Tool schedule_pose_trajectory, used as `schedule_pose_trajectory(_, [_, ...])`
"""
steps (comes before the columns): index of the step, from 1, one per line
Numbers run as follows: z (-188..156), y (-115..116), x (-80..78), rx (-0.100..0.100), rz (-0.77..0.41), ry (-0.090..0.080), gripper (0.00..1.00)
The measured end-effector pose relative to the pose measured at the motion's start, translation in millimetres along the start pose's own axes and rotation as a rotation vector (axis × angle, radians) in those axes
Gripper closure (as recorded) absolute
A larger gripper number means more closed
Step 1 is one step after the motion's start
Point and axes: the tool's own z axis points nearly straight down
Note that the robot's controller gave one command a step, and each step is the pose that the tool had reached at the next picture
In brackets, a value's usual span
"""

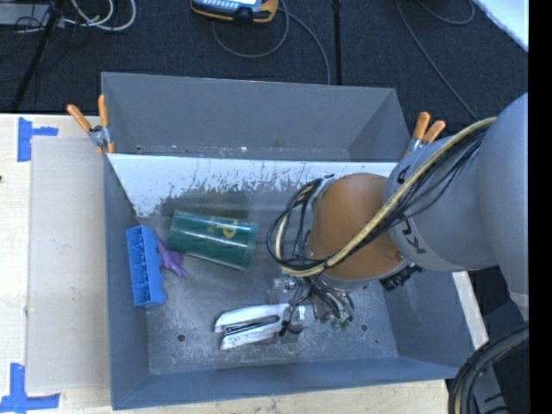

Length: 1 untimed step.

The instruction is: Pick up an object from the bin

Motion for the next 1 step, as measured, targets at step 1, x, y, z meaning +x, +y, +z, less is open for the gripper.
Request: schedule_pose_trajectory(1, [-112.8, -7.3, 2.3, 0.001, 0.002, 0.003, 1.00])
